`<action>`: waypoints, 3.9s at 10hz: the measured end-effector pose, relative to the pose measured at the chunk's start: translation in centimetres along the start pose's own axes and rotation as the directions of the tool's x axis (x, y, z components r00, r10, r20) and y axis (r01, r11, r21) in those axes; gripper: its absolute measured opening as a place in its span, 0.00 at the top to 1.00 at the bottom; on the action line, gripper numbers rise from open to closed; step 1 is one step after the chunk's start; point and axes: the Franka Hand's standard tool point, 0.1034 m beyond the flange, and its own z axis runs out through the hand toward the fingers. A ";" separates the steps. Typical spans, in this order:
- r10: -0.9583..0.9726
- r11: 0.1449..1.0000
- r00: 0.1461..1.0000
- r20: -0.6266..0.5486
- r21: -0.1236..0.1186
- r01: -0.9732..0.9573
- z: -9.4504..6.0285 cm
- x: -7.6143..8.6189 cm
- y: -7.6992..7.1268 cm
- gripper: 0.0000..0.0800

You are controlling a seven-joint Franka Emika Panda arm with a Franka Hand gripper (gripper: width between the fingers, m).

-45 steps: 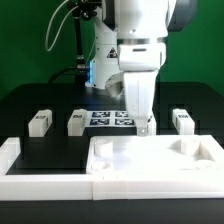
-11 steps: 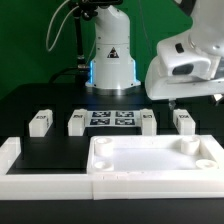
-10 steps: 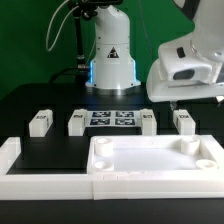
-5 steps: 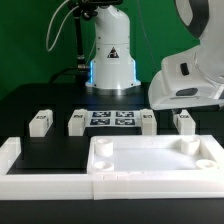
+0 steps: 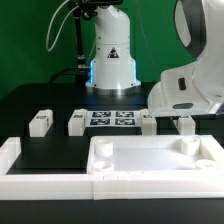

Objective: Assemble desk

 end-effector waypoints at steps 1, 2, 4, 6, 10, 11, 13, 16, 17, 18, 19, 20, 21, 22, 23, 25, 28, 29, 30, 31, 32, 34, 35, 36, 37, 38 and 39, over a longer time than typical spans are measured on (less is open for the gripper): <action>0.000 1.000 1.000 0.001 0.000 0.000 0.0 0.0 0.0 0.19; 0.015 1.000 1.000 0.004 0.002 -0.015 0.3 0.1 0.1 0.19; 0.066 0.998 0.997 0.049 -0.004 -0.066 3.1 0.4 0.3 0.19; 0.075 0.997 0.995 0.064 -0.009 -0.075 4.6 0.3 0.2 0.19; 0.073 0.997 0.996 0.060 -0.008 -0.073 4.4 0.4 0.2 0.52; 0.073 0.997 0.996 0.060 -0.008 -0.072 4.4 0.4 0.2 0.52; 0.072 0.997 0.996 0.060 -0.008 -0.072 4.4 0.4 0.2 0.64; 0.072 0.997 0.996 0.060 -0.008 -0.072 4.4 0.4 0.2 0.64; 0.072 0.997 0.996 0.060 -0.008 -0.072 4.4 0.4 0.2 0.64; 0.072 0.997 0.996 0.060 -0.008 -0.072 4.4 0.4 0.2 0.64; 0.071 0.997 0.996 0.055 -0.006 -0.071 4.1 0.3 0.2 0.64; 0.048 0.999 0.997 0.056 0.005 -0.048 1.9 -0.5 0.7 0.64; 0.044 0.998 0.999 0.022 0.032 -0.045 -1.4 -1.7 1.5 0.64; 0.041 0.998 0.999 0.005 0.044 -0.041 -3.3 -2.7 2.5 0.64; 0.051 0.997 0.999 -0.012 0.057 -0.050 -4.5 -3.2 3.3 0.64; 0.053 0.997 0.994 -0.092 0.064 -0.047 -4.9 -1.9 3.0 0.64; 0.050 0.997 0.962 -0.269 0.076 -0.031 -7.3 -2.5 3.3 0.64; 0.032 0.997 0.941 -0.338 0.079 -0.006 -10.8 -3.3 3.8 0.64; 0.012 0.997 0.911 -0.412 0.078 0.023 -13.7 -4.2 4.6 0.64; 0.019 0.997 0.876 -0.482 0.080 0.022 -15.5 -4.4 4.8 0.64; 0.023 0.997 0.828 -0.561 0.079 0.025 -15.5 -3.8 4.5 0.64; 0.033 0.997 0.750 -0.660 0.078 0.025 -15.6 -3.5 4.6 0.64; 0.035 0.997 0.719 -0.694 0.077 0.025 -15.6 -3.3 4.6 0.64; 0.032 0.997 0.635 -0.772 0.069 0.034 -16.4 -2.4 4.7 0.64; 0.017 0.997 0.598 -0.802 0.056 0.047 -18.2 -2.6 4.9 0.64; 0.018 0.997 0.532 -0.847 0.055 0.055 -21.2 -3.0 4.8 0.64; 0.024 0.997 0.409 -0.912 0.052 0.060 -23.0 -3.0 4.6 0.64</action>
Offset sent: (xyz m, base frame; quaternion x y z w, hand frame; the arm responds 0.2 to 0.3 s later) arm -0.0310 -0.0067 -0.0323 -0.0291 -0.0512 0.0883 0.9944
